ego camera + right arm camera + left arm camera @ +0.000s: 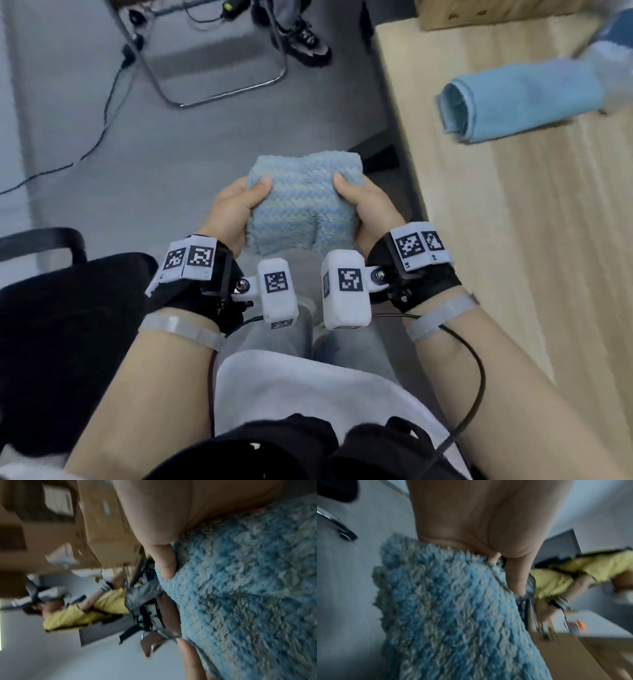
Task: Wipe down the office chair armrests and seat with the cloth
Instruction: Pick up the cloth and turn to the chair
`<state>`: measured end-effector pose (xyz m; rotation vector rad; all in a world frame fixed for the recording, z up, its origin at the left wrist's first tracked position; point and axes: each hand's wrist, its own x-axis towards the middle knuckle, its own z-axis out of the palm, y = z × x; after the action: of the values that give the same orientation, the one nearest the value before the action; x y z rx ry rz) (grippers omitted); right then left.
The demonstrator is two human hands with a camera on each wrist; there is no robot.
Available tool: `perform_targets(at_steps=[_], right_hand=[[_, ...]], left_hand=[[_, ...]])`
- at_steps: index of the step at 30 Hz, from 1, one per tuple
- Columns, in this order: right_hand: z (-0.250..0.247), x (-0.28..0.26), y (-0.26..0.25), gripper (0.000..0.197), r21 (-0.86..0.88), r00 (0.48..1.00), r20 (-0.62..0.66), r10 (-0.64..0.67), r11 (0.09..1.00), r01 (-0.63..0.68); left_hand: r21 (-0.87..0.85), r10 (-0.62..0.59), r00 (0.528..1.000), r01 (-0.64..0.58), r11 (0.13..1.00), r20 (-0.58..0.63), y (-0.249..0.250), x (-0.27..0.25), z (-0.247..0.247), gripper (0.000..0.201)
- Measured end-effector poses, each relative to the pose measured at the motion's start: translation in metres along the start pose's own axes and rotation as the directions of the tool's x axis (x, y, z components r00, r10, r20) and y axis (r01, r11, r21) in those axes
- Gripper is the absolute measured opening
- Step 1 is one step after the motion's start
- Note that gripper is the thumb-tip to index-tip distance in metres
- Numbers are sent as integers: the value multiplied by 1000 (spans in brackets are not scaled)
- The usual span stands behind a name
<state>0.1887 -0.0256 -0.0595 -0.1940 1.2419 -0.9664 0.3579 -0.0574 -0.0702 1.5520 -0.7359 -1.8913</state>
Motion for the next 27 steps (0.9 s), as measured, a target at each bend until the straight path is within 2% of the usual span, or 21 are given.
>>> perform_targets(at_steps=[3, 5, 7, 10, 13, 18, 22, 25, 27], right_hand=[[65, 27, 13, 25, -127, 991, 78, 112, 987, -101], [109, 41, 26, 25, -211, 973, 146, 181, 966, -149], [146, 52, 38, 30, -285, 945, 214, 246, 941, -181], [195, 64, 58, 24, -442, 881, 284, 378, 867, -229], [235, 77, 80, 17, -562, 825, 282, 491, 781, -273], [299, 112, 122, 23, -726, 760, 221, 611, 624, -290], [341, 151, 152, 44, -734, 758, 175, 628, 597, -325], [363, 183, 162, 60, -757, 779, 152, 608, 579, -303], [375, 201, 165, 59, -769, 800, 154, 580, 579, -272]], left_hand=[[-95, -6, 993, -5, 996, -116, 4, -10, -62, 19], [-177, -29, 980, -6, 984, -195, 5, -18, -100, 29], [-270, -58, 955, -23, 962, -290, 5, -26, -134, 40], [-403, -61, 920, -109, 909, -387, -2, -40, -177, 37], [-492, -86, 860, -204, 846, -503, -13, -52, -210, 20], [-550, -191, 742, -272, 790, -642, -35, -51, -260, 18], [-572, -280, 652, -289, 768, -705, -43, -25, -300, 17], [-610, -343, 611, -301, 733, -714, -45, -3, -322, 19], [-618, -366, 587, -309, 723, -722, -49, 13, -333, 25]])
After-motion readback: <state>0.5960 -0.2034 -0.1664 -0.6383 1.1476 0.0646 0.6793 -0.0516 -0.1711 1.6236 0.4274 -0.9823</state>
